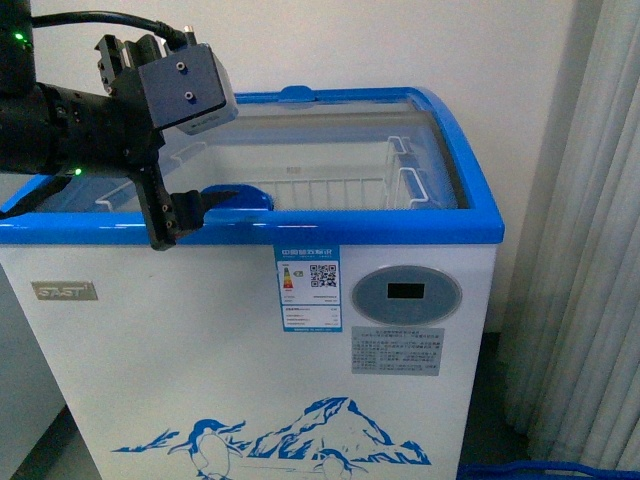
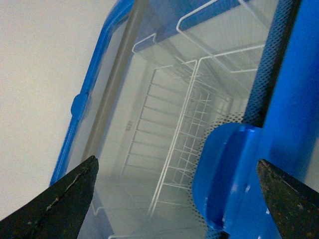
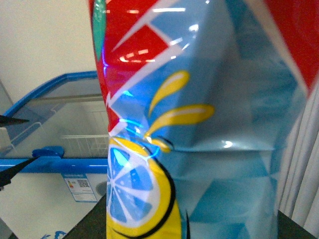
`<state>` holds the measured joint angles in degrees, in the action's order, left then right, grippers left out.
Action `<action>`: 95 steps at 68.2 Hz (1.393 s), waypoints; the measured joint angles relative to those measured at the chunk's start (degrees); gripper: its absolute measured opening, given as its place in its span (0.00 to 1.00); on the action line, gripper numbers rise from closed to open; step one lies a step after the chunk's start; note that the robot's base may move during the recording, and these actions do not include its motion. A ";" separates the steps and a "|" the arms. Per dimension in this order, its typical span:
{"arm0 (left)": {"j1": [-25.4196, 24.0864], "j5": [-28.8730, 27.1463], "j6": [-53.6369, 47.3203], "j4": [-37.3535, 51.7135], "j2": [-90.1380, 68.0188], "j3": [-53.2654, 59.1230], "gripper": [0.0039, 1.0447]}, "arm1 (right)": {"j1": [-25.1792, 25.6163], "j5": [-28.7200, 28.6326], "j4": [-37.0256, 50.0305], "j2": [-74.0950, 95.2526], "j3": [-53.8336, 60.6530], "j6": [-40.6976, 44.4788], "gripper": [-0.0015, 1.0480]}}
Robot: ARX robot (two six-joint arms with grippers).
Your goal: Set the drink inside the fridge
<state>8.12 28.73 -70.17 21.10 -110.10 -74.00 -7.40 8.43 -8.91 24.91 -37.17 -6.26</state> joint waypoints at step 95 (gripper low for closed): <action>2.01 -32.76 16.68 -33.62 -47.87 -86.75 0.92 | -0.02 0.04 0.00 0.00 0.00 0.00 0.39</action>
<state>10.13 -4.03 -53.49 -12.51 -157.97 -160.75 -7.42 8.47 -8.91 24.91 -37.17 -6.26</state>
